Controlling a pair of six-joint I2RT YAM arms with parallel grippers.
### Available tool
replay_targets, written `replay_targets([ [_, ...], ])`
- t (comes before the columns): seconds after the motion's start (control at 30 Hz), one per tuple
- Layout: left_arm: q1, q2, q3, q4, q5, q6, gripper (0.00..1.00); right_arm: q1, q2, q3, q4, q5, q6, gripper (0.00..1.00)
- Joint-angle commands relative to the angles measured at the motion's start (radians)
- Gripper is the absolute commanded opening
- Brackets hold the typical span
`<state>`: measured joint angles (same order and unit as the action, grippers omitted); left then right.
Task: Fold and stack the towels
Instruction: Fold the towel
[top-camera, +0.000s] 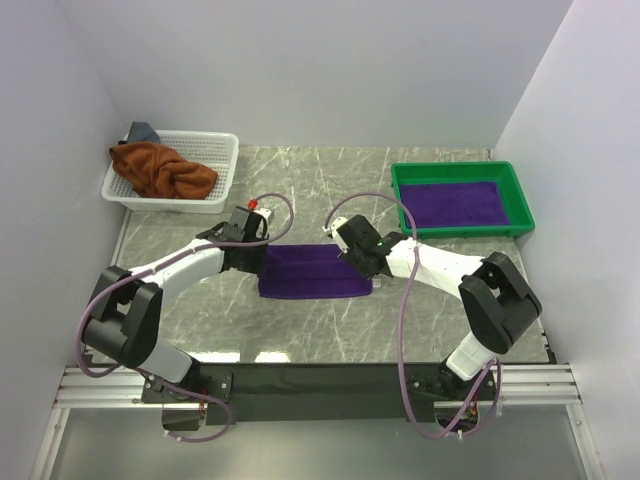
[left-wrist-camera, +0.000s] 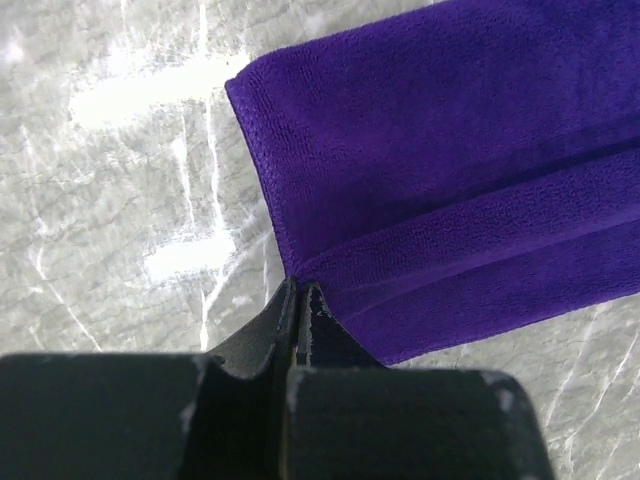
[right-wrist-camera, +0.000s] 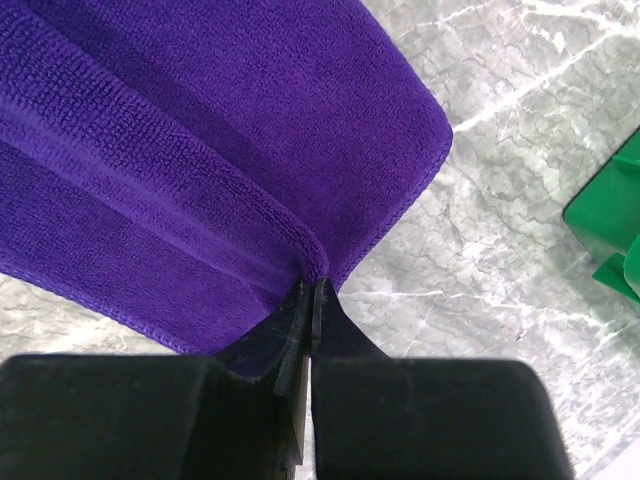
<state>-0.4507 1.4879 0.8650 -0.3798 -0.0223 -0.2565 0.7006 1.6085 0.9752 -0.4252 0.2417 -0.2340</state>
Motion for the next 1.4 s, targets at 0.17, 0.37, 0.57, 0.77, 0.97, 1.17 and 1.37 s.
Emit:
replay_targets([
  [0.17,-0.002,-0.066,0.057,-0.047,-0.073,-0.021,0.01,0.002,-0.079,0.031,-0.033,0.039,0.005,0.00],
  [0.37,0.000,-0.090,0.051,-0.051,-0.071,-0.032,0.01,0.005,-0.116,0.011,-0.038,0.064,-0.002,0.00],
  [0.57,0.000,-0.095,0.034,-0.054,-0.053,-0.044,0.01,0.013,-0.121,-0.001,-0.055,0.047,0.004,0.00],
  [0.77,-0.005,-0.080,0.020,-0.059,-0.022,-0.061,0.01,0.025,-0.087,-0.015,-0.076,0.025,0.013,0.00],
  [0.97,-0.005,-0.064,0.014,-0.074,-0.011,-0.096,0.01,0.030,-0.056,-0.020,-0.084,0.008,0.013,0.00],
  [1.17,-0.003,-0.061,0.011,-0.087,-0.024,-0.119,0.01,0.030,-0.027,-0.013,-0.089,0.022,0.015,0.00],
  [1.37,-0.005,-0.093,0.026,-0.106,-0.034,-0.118,0.01,0.031,-0.073,0.000,-0.096,0.042,0.013,0.00],
])
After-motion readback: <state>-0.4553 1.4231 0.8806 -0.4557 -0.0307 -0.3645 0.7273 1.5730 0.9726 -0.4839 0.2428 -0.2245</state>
